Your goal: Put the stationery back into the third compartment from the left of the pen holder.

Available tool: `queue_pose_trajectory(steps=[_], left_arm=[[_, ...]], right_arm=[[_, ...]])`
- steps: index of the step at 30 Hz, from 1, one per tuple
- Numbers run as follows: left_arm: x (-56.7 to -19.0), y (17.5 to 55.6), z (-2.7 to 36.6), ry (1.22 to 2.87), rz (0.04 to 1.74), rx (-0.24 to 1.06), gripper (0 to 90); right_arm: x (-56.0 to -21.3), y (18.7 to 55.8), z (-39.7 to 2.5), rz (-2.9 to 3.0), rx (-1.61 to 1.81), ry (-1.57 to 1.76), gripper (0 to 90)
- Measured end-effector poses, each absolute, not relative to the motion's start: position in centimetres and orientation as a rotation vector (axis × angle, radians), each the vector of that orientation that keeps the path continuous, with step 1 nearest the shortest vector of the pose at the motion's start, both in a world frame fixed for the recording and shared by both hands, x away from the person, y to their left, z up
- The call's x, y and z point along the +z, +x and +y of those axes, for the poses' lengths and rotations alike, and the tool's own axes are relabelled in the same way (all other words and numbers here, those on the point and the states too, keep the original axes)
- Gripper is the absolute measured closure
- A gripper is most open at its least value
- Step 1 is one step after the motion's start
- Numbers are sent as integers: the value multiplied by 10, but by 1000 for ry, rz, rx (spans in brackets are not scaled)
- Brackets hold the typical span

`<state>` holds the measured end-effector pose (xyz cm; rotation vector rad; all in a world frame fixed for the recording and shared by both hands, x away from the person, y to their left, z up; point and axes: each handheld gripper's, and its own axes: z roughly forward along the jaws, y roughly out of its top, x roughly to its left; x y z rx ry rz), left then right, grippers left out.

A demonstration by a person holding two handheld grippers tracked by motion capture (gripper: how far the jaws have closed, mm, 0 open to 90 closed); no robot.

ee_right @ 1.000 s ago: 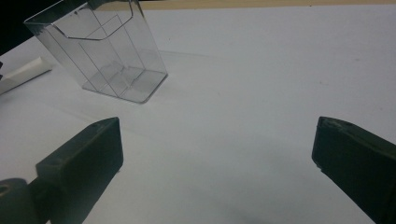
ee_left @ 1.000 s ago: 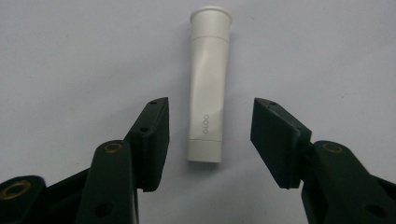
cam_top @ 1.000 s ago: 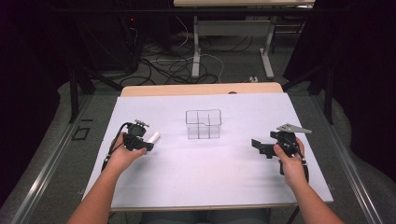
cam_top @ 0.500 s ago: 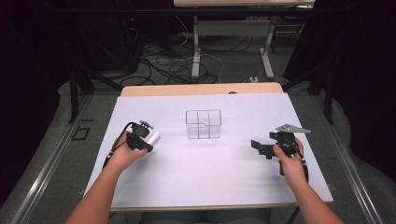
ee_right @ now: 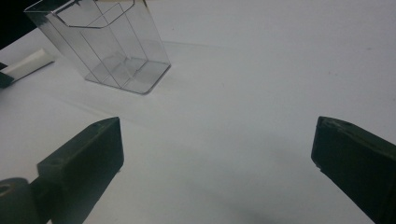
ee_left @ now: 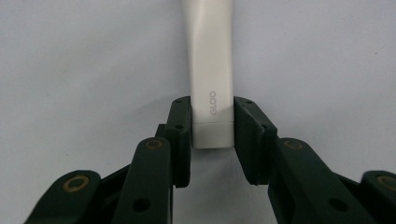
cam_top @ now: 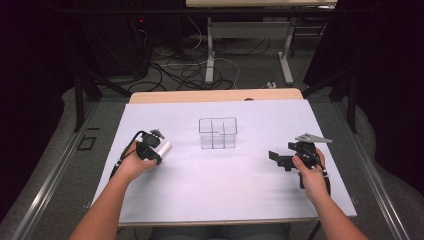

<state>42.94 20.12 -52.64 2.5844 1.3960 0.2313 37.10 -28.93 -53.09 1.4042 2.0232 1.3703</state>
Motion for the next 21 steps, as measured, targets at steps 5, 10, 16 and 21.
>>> queue_pose_trajectory(steps=[5,10,16,21], left_arm=[[-526,431,202,2585,1392,219,706],[-527,431,202,2576,1399,215,708],[-527,429,205,2524,1446,207,709],[-528,428,210,2441,1499,171,710]], right_arm=[[-531,371,-289,2028,1371,1401,22],[-531,371,-289,2028,1370,1404,23],[-532,371,-287,2043,1371,1400,34],[-531,370,-284,2060,1352,1391,51]])
